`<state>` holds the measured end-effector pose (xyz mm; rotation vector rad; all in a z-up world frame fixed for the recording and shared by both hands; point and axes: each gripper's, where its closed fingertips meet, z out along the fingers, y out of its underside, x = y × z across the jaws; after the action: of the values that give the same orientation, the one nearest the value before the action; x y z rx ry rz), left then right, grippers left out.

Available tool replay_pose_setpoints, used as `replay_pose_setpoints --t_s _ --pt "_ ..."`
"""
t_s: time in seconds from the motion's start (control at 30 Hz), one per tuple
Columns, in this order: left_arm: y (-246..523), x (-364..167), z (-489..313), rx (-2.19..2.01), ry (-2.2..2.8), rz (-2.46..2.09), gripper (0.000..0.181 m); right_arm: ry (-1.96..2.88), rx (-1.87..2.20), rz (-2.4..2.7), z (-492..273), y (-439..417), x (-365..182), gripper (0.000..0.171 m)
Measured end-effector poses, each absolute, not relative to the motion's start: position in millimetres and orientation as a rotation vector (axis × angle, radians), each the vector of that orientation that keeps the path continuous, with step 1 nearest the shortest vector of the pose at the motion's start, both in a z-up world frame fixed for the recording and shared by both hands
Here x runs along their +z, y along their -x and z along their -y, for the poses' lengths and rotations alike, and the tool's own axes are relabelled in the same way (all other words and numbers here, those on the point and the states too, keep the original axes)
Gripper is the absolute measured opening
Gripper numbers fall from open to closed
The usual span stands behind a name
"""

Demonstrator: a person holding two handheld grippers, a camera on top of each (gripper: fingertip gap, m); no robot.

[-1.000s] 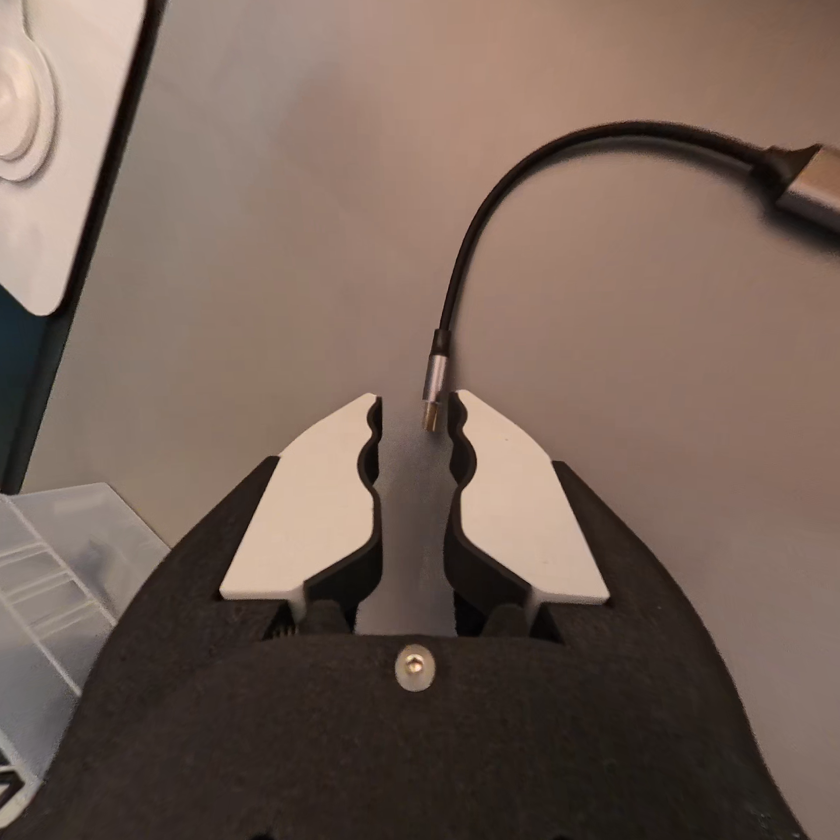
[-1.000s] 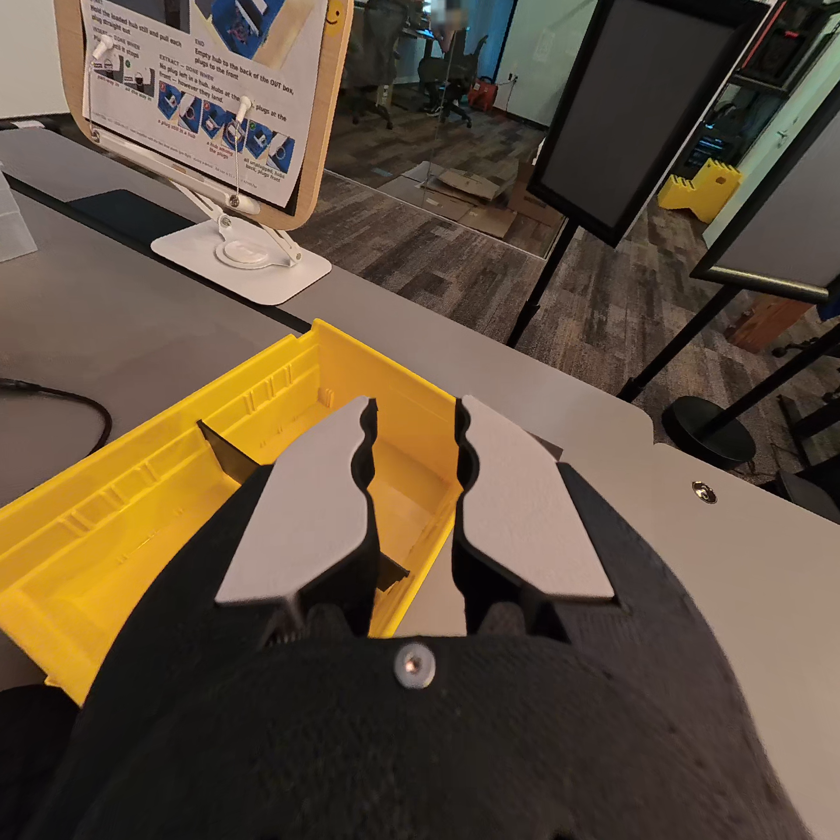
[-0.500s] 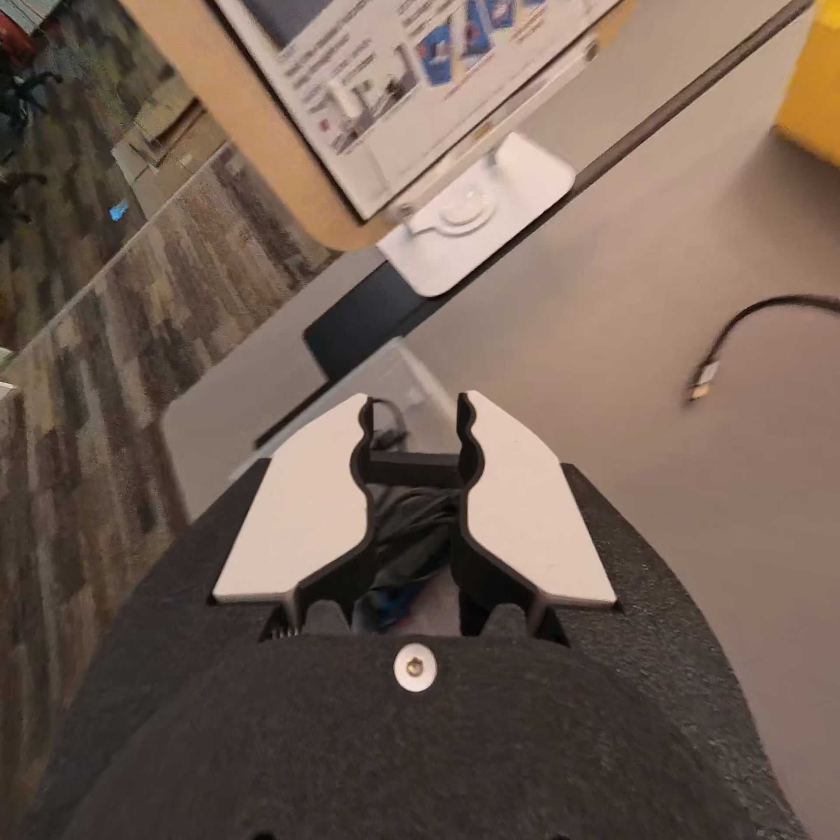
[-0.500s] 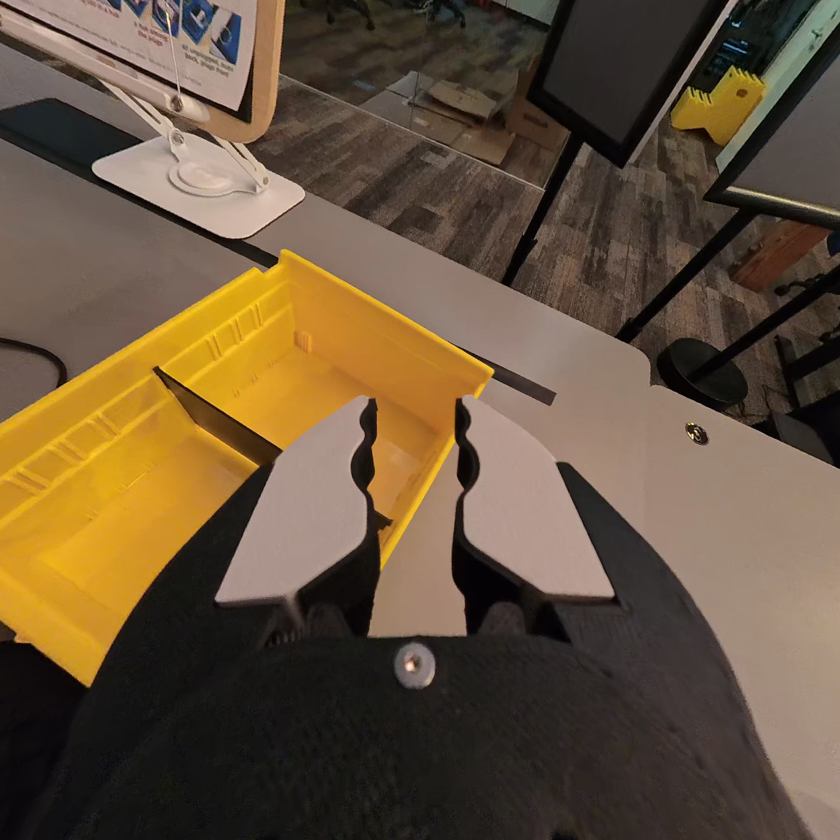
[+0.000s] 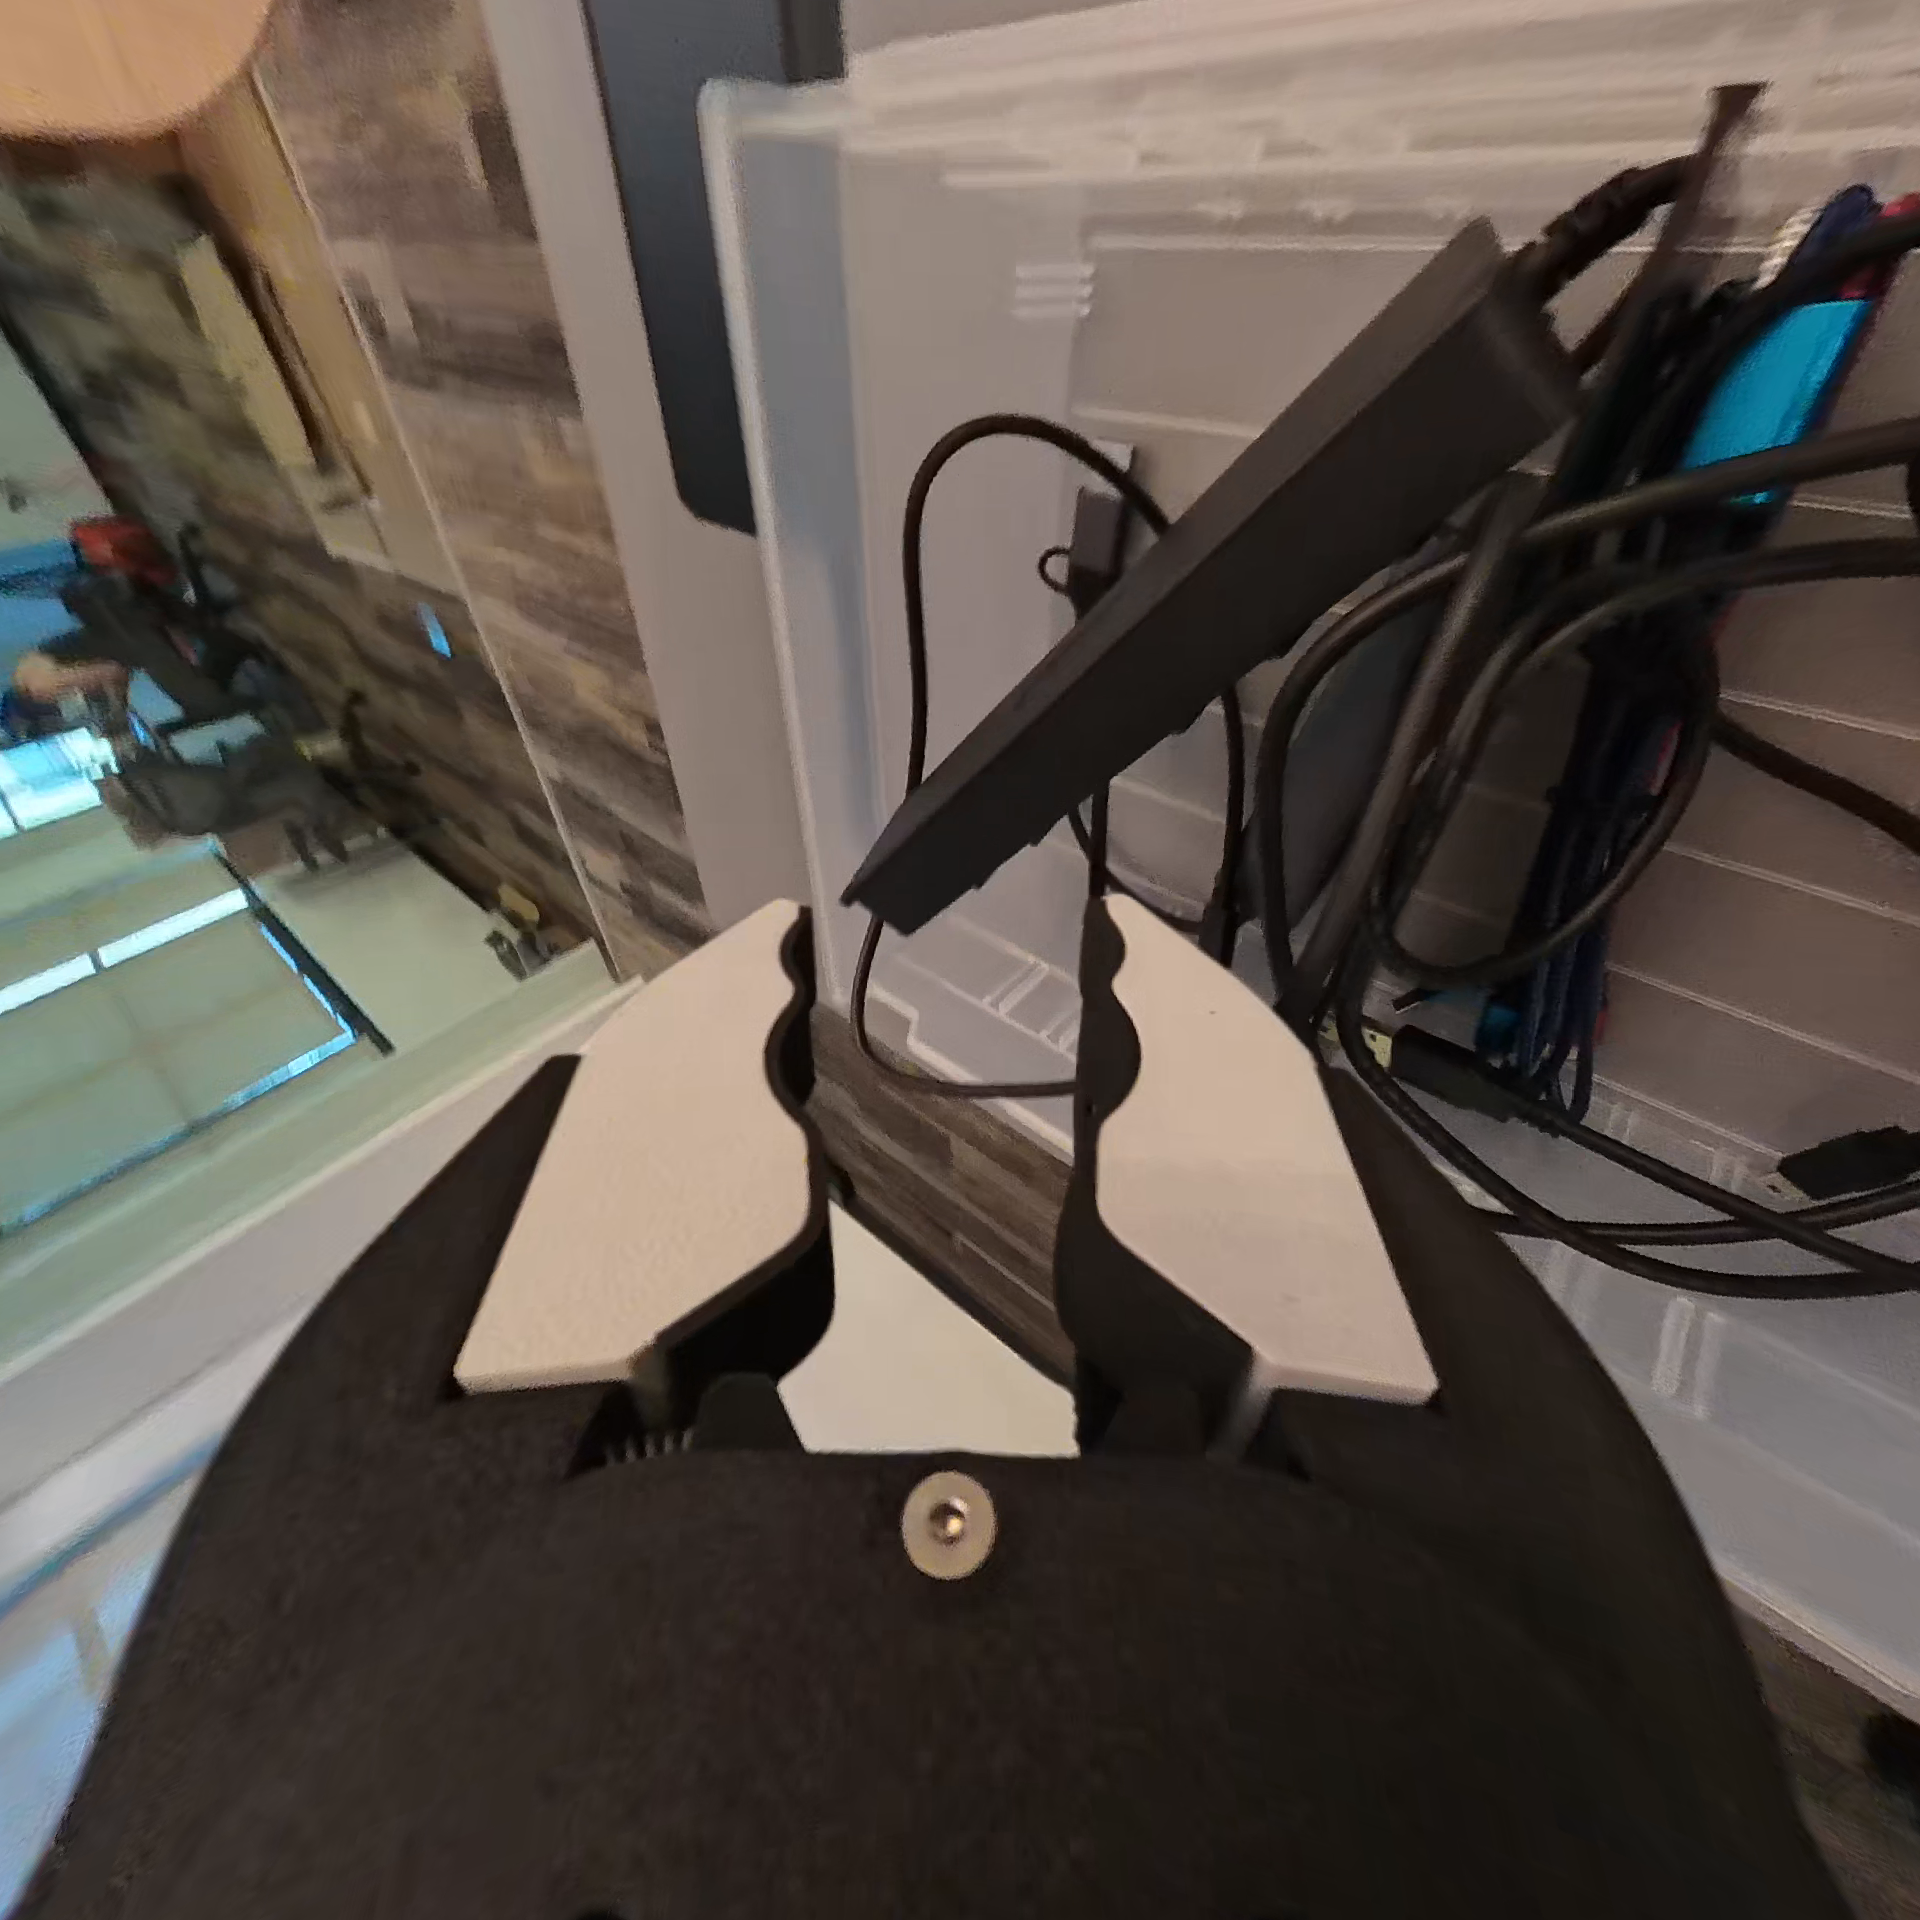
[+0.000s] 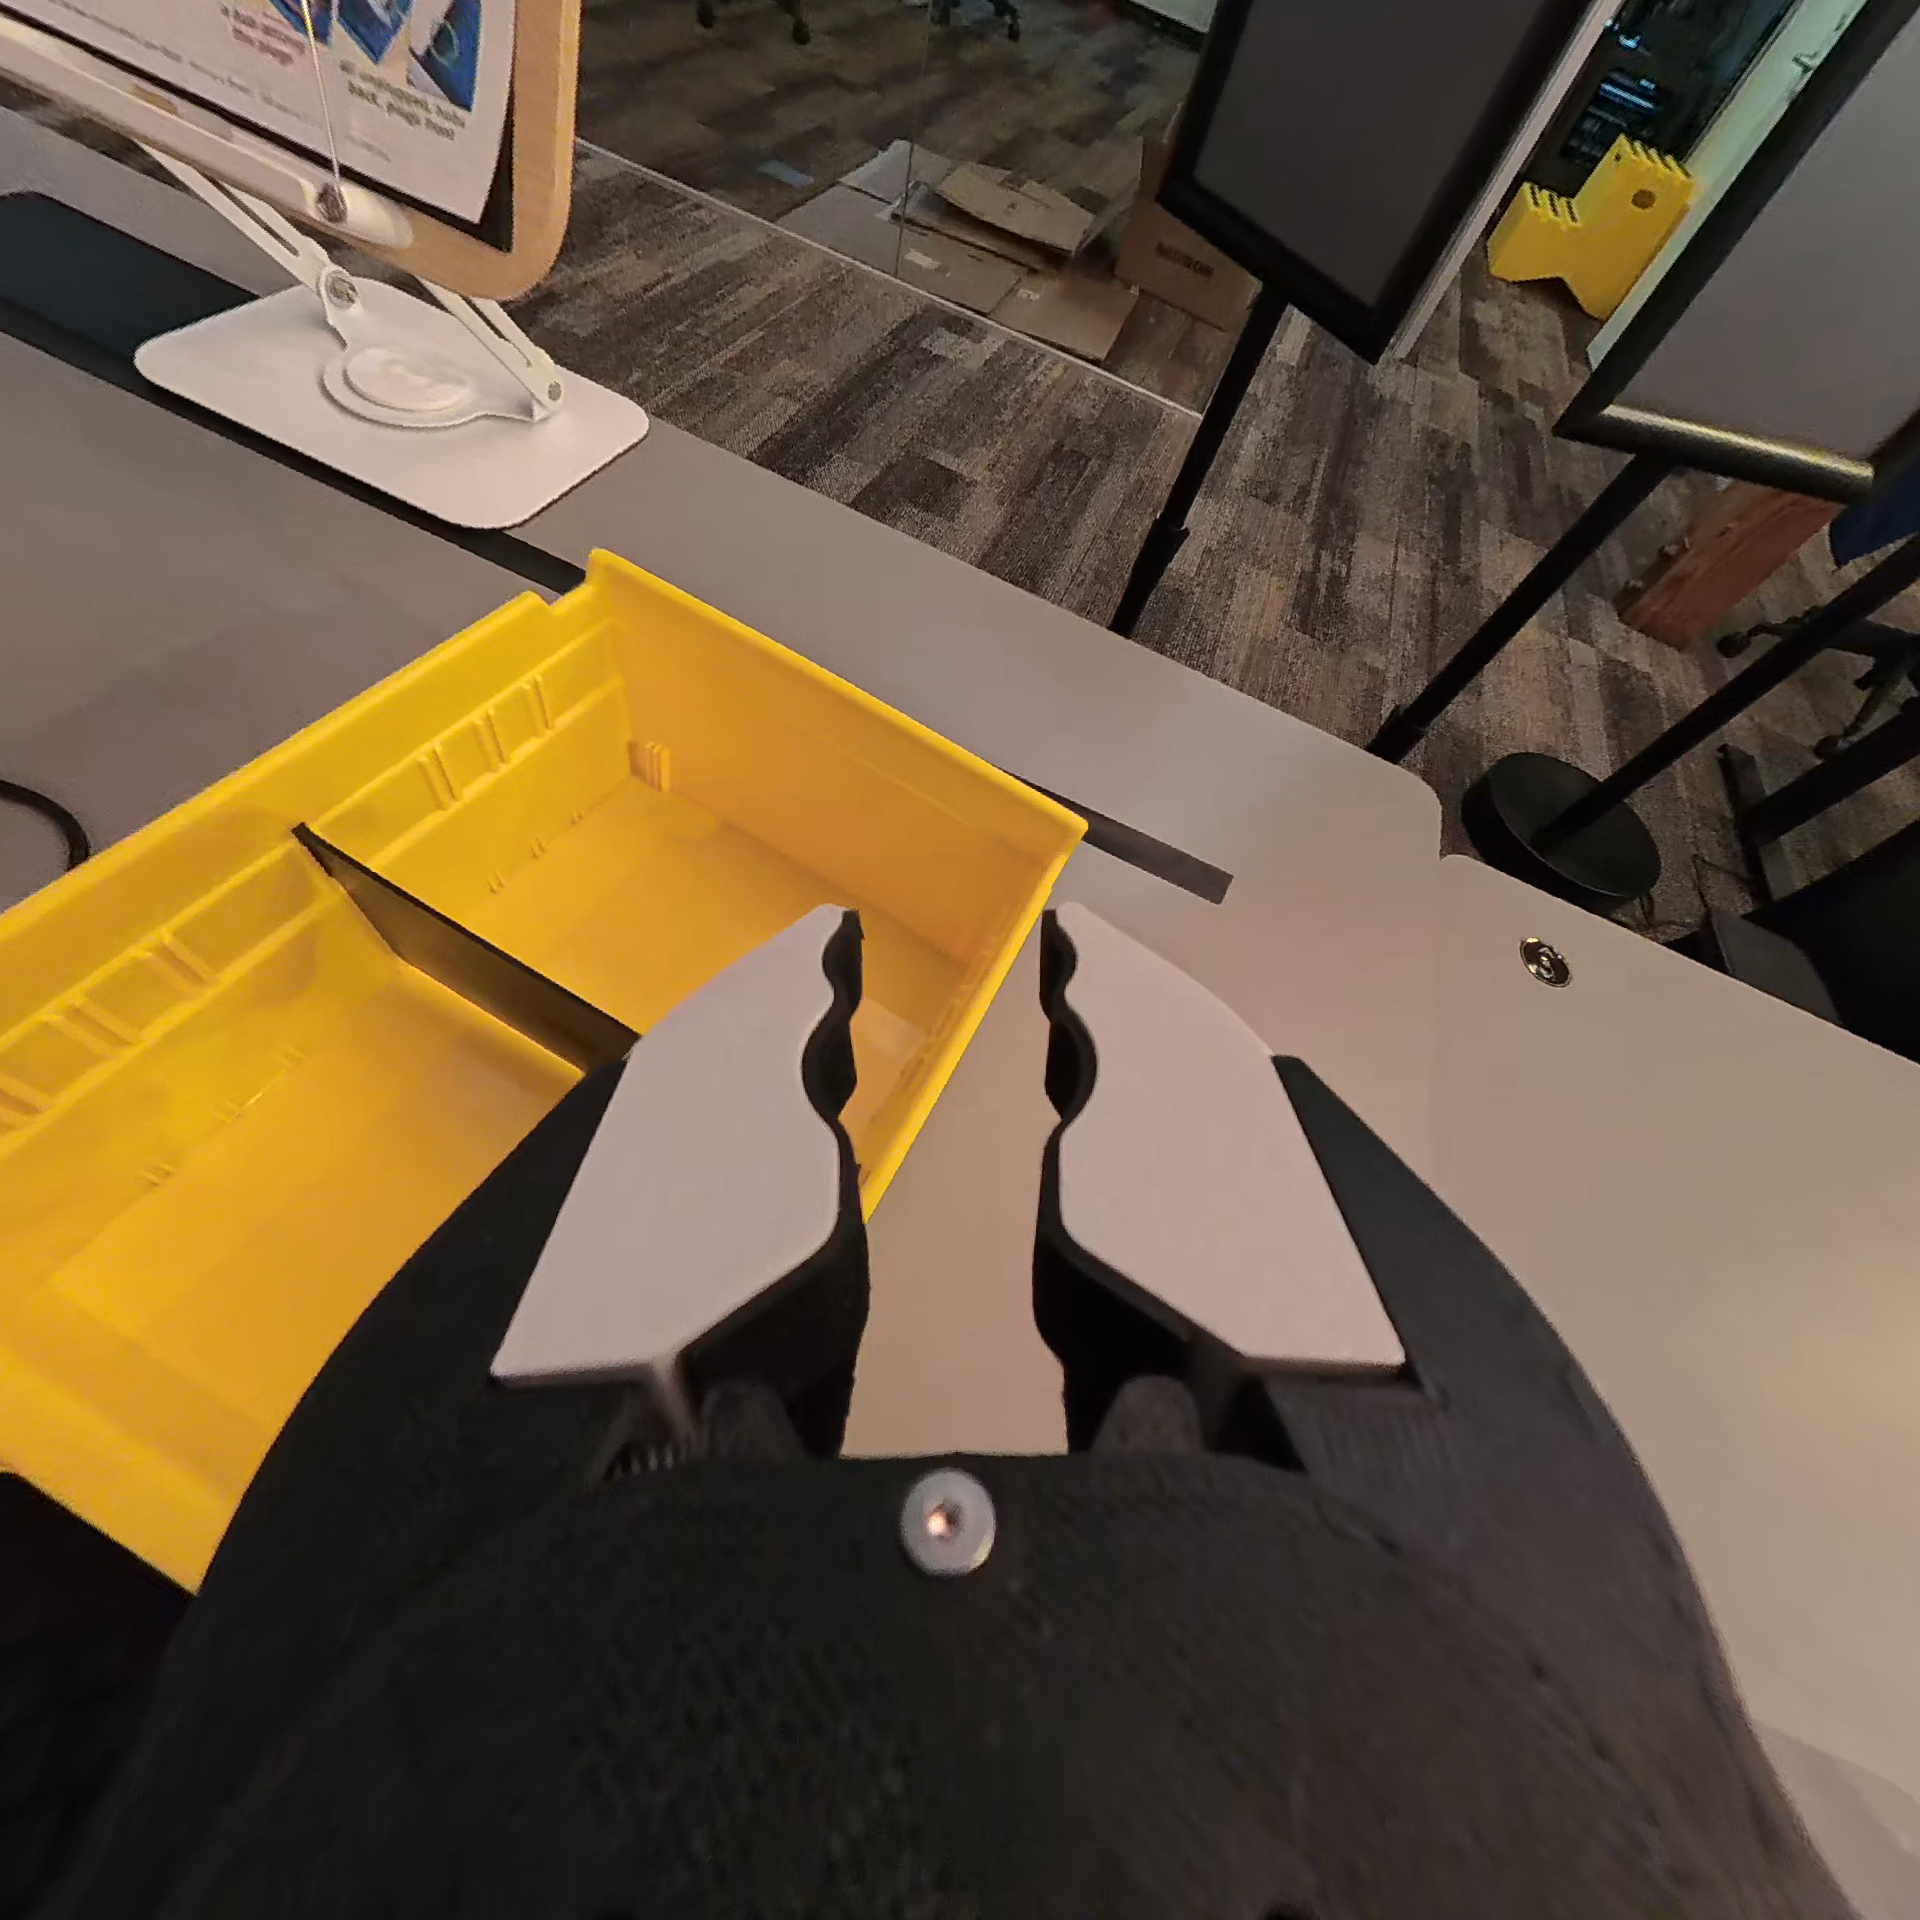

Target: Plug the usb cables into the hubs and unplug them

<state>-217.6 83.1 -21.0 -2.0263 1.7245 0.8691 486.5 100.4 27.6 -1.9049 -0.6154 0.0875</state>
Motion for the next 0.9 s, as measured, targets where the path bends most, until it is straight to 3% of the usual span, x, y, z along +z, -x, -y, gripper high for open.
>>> replay_pose_setpoints --t_s 0.17,0.37,0.57,0.67,0.9 --pt "218.7 -40.9 -90.5 0.906 1.886 -1.986 0.045 1.914 0.085 0.591 -100.1 -489.9 28.2 0.033" --pt "238.5 -56.8 -100.2 0.902 1.896 -2.178 0.057 1.980 0.047 0.630 -97.0 -488.4 15.6 0.033" --pt "222.5 -79.4 -111.2 0.776 1.835 -2.223 0.047 1.996 0.082 0.682 -103.0 -470.5 8.2 0.033" --pt "226.5 -94.3 -112.4 0.808 1.832 -2.264 0.034 2.017 0.085 0.724 -103.9 -463.7 0.9 0.033" --pt "232.6 -85.9 -112.4 0.833 1.840 -2.170 0.030 2.003 0.132 0.724 -103.7 -460.2 2.2 0.032"
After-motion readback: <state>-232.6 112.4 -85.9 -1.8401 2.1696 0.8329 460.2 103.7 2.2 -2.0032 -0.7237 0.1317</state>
